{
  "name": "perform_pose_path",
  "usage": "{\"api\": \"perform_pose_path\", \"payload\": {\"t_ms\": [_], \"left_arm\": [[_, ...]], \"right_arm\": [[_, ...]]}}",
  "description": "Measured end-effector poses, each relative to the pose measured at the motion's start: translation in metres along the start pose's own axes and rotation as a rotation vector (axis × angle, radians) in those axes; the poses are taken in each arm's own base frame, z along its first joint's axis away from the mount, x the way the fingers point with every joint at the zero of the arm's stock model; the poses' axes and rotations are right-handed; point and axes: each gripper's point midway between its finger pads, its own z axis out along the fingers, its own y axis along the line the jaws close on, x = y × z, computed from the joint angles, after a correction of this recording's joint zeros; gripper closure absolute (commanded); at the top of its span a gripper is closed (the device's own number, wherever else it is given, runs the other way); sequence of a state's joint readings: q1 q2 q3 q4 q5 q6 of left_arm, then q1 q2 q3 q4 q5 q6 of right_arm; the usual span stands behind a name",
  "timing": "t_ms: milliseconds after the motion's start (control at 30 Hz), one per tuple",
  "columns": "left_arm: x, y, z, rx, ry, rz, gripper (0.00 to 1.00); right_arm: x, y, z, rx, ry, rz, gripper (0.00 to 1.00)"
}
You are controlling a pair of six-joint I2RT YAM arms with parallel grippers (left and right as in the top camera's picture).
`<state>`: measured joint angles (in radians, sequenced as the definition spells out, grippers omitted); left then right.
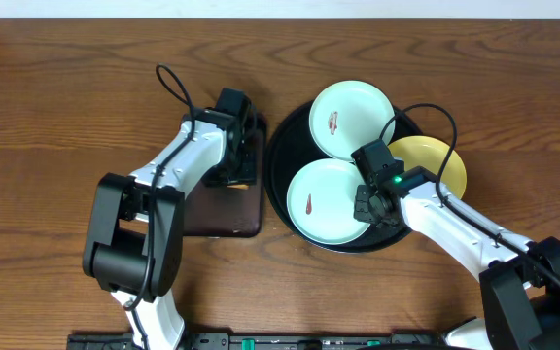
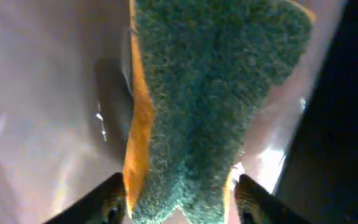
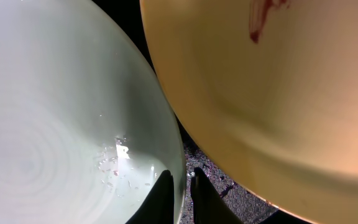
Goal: Clean dirty plates on tray and stack at the side
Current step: 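Close left gripper on the sponge, then lift the sponge with the left gripper above the small tray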
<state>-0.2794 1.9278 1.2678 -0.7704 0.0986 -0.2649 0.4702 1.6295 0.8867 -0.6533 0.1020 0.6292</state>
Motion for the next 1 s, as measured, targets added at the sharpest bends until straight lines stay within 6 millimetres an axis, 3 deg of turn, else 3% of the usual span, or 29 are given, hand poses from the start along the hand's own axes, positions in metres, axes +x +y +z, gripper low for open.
{"api": "perform_pose_path", "payload": {"t_ms": [200,333,433,700,833,867,1000], "left_arm": [[-0.028,-0.003,-0.003,0.032,-0.102,-0.012,0.46],[-0.036,-0.006,-0.004,0.044,-0.135,-0.010,0.50],[-0.037,-0.006,-0.005,0.046,-0.141,-0.010,0.52],[-0.039,-0.006,-0.005,0.048,-0.149,-0.011,0.80],[-0.038,-0.006,-0.005,0.047,-0.146,-0.010,0.81],[-0.038,-0.006,-0.006,0.047,-0.146,-0.010,0.90],[-0.036,-0.006,-0.023,0.054,-0.169,-0.003,0.93]], "right_arm": [[0.000,0.000,0.000,0.000,0.000,0.000,0.89],[0.000,0.000,0.000,0.000,0.000,0.000,0.89],[0.000,0.000,0.000,0.000,0.000,0.000,0.89],[0.000,0.000,0.000,0.000,0.000,0.000,0.88],[0.000,0.000,0.000,0.000,0.000,-0.004,0.83],[0.000,0.000,0.000,0.000,0.000,-0.005,0.84],[0.000,0.000,0.000,0.000,0.000,-0.008,0.82]]}}
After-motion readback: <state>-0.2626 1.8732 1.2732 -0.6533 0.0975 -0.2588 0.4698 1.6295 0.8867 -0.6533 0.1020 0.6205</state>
